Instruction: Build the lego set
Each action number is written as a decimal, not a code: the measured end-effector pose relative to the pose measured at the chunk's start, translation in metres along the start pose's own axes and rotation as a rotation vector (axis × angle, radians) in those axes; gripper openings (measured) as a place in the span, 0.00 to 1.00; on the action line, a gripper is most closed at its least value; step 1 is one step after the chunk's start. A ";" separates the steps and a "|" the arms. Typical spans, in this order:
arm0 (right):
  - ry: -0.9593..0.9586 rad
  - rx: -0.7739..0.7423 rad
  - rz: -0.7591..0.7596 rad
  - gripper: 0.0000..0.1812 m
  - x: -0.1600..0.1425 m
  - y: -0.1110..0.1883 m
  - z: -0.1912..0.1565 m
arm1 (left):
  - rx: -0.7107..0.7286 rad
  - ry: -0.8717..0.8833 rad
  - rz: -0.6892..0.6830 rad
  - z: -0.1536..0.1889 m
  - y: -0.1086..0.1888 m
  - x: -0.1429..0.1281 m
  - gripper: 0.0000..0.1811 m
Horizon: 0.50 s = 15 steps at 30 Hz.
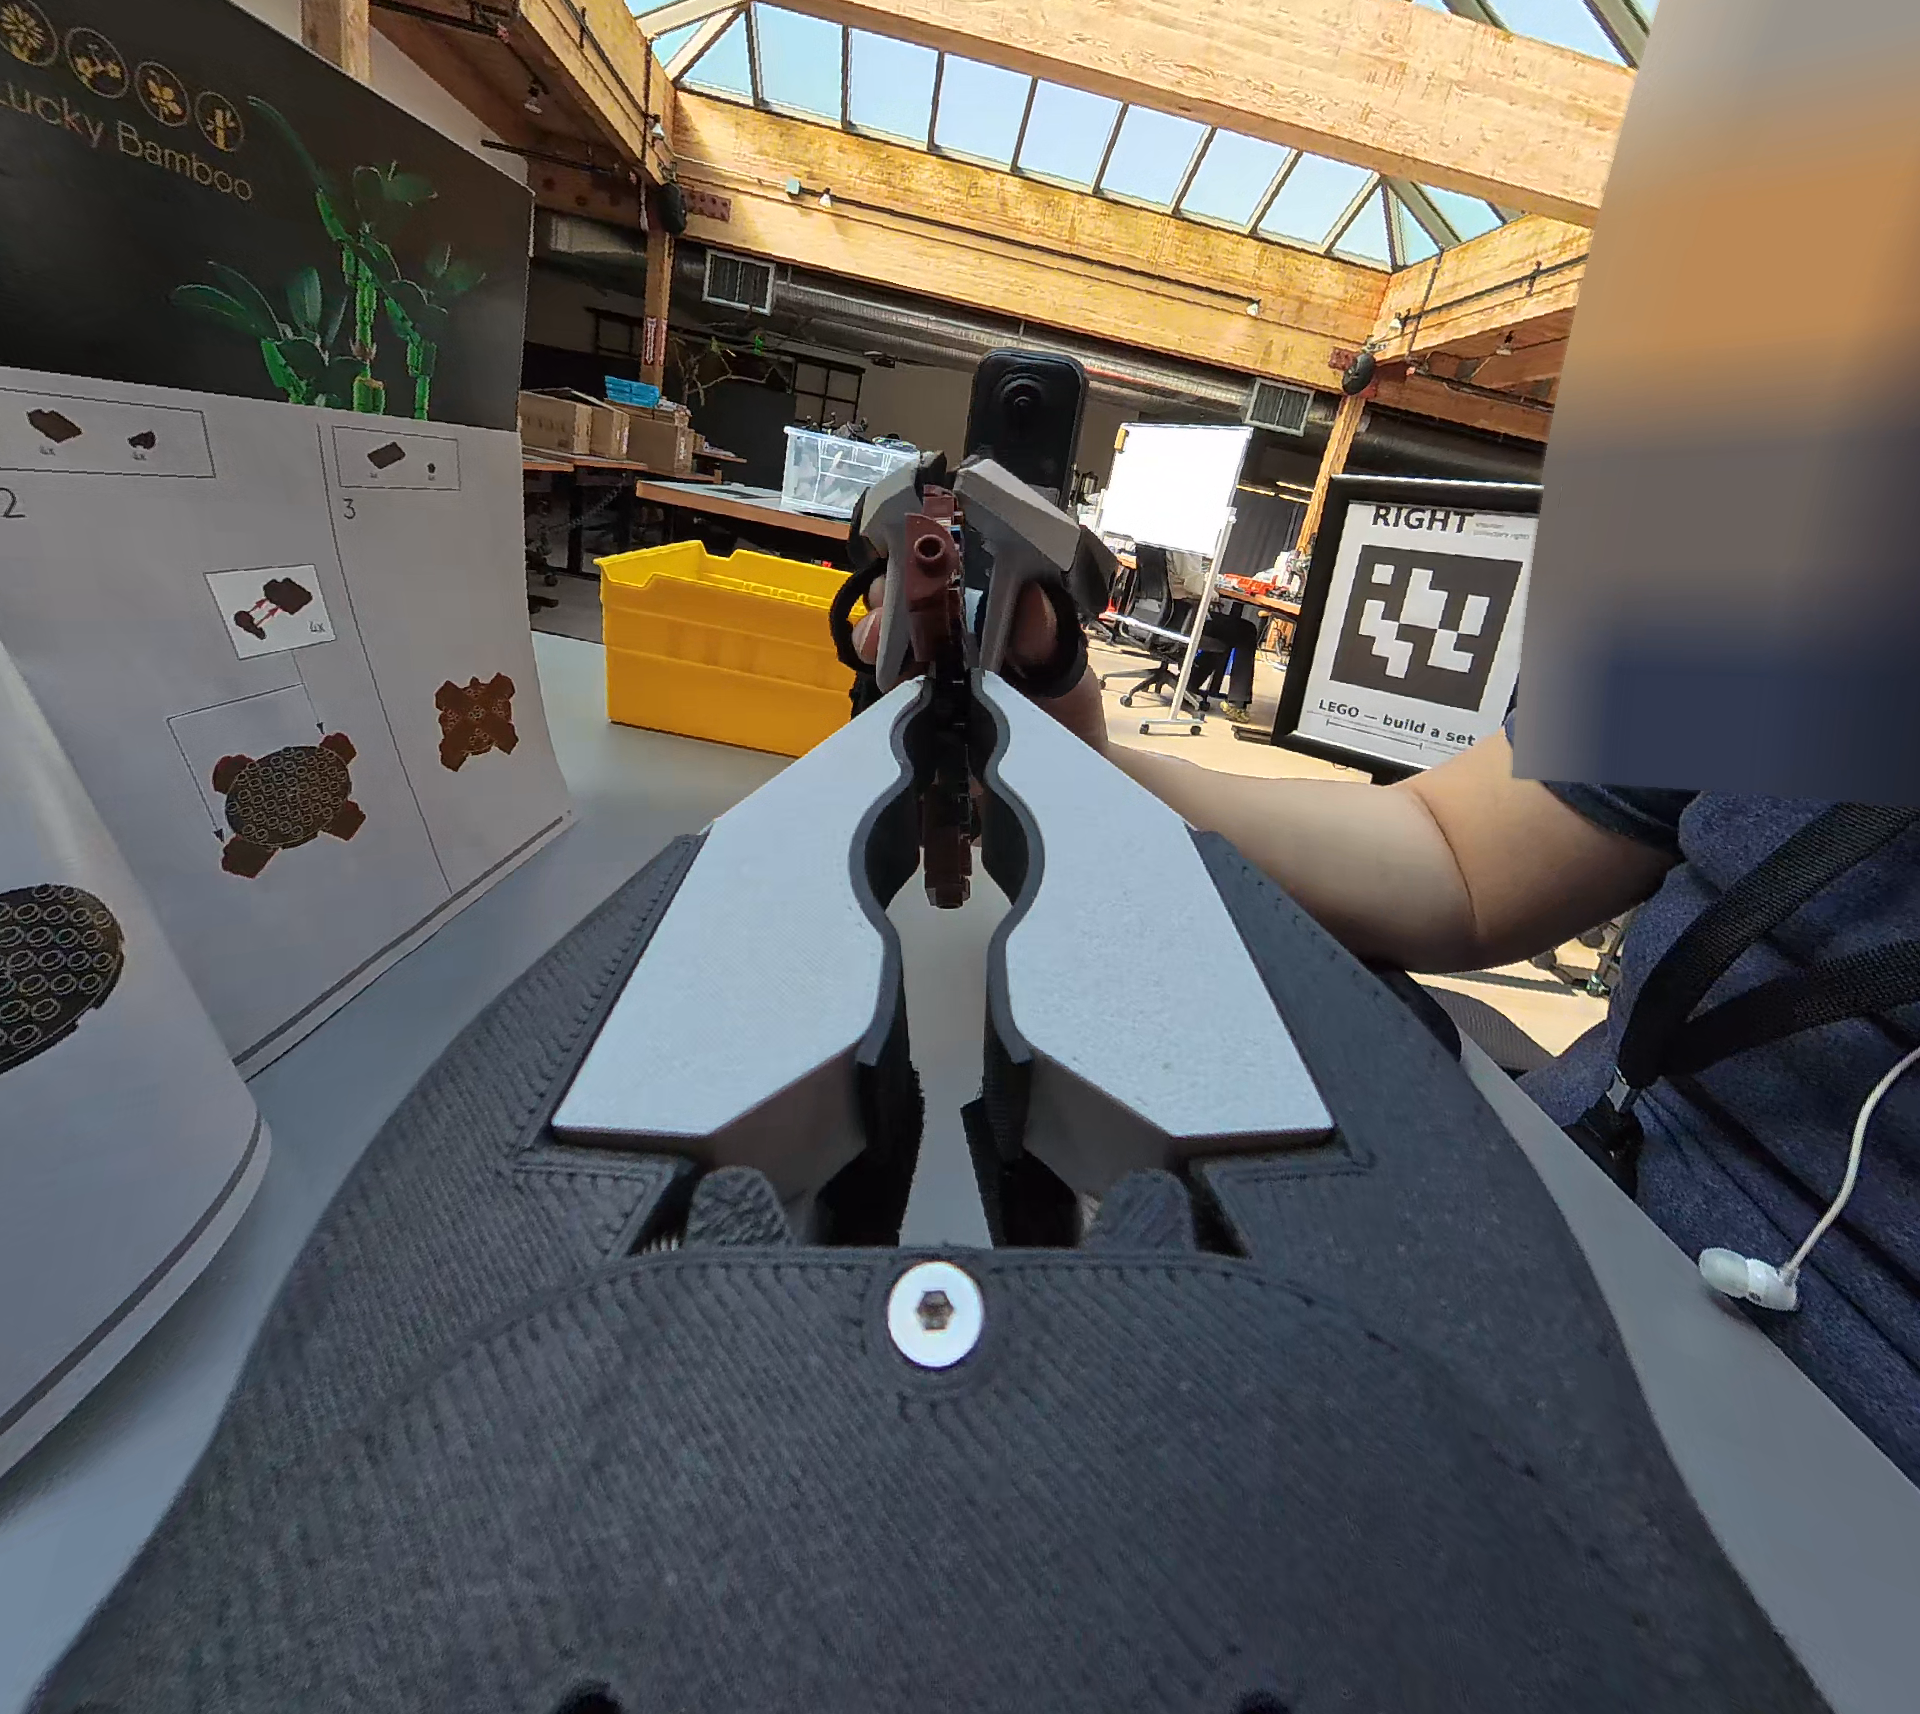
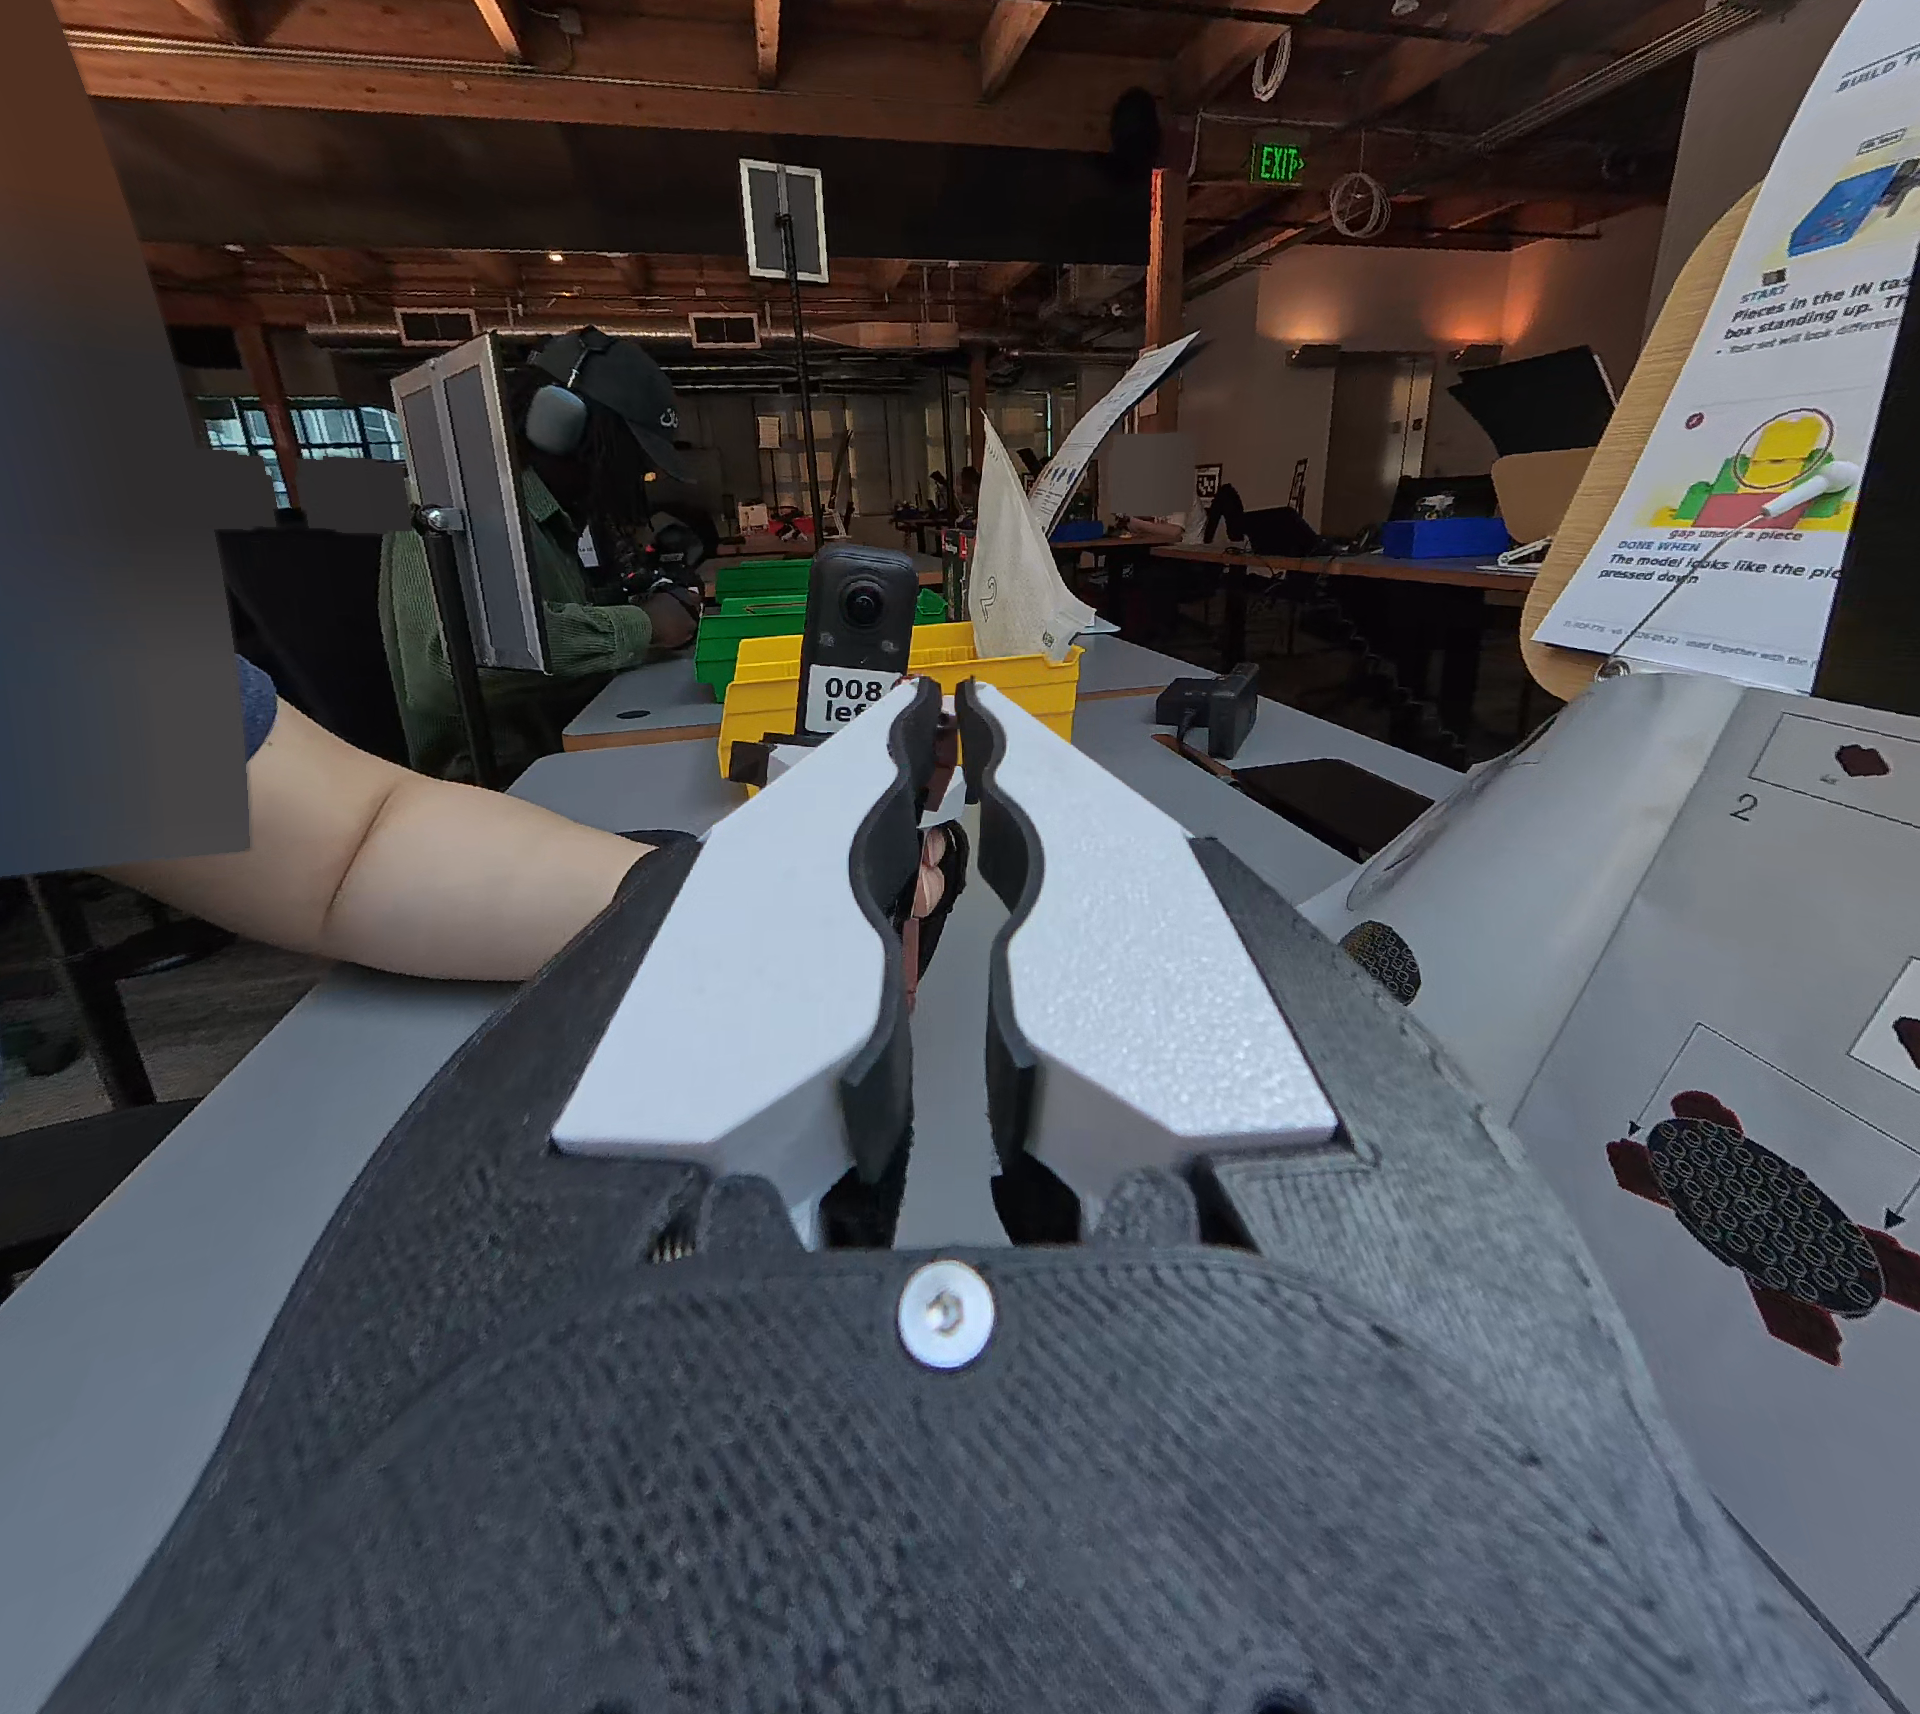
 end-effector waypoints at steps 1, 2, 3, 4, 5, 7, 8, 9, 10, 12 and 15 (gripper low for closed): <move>-0.004 0.005 -0.001 0.00 0.000 0.000 0.000 | 0.002 -0.001 -0.001 0.000 0.000 0.000 0.01; -0.008 0.004 -0.004 0.00 0.000 0.000 0.000 | 0.003 -0.001 -0.001 0.000 0.000 0.000 0.01; -0.012 -0.006 -0.007 0.00 0.000 0.000 0.001 | 0.003 0.001 -0.001 0.000 0.000 0.000 0.01; -0.015 -0.023 -0.006 0.00 0.000 0.001 0.003 | 0.003 0.003 0.000 -0.001 0.000 0.000 0.01; -0.020 -0.040 -0.004 0.00 -0.001 0.002 0.005 | 0.003 0.006 0.002 -0.001 0.001 0.000 0.01; -0.029 -0.054 0.009 0.00 0.000 0.005 0.007 | 0.006 0.011 0.004 -0.002 0.001 0.000 0.01; -0.029 -0.054 0.018 0.00 0.001 0.006 0.008 | 0.008 0.011 0.003 -0.002 0.001 0.000 0.01; -0.028 -0.051 0.023 0.00 0.002 0.006 0.008 | 0.009 0.011 0.003 -0.002 0.001 0.000 0.01; -0.023 -0.046 0.026 0.00 0.002 0.007 0.007 | 0.011 0.012 0.004 -0.002 0.001 0.000 0.01; -0.016 -0.060 0.017 0.00 0.001 0.007 0.009 | 0.015 0.017 0.007 -0.003 0.002 0.001 0.01; -0.047 -0.210 -0.029 0.05 -0.007 0.011 0.024 | 0.023 0.026 0.021 -0.005 0.004 0.002 0.01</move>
Point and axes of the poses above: each gripper's, where its closed fingertips meet, y back along the fingers, x out of its top, z = x × y across the jaws, the point moved 8 cm from there along y, back along the fingers, and after that the axes turned 4 degrees about x, right-handed, at the moved point
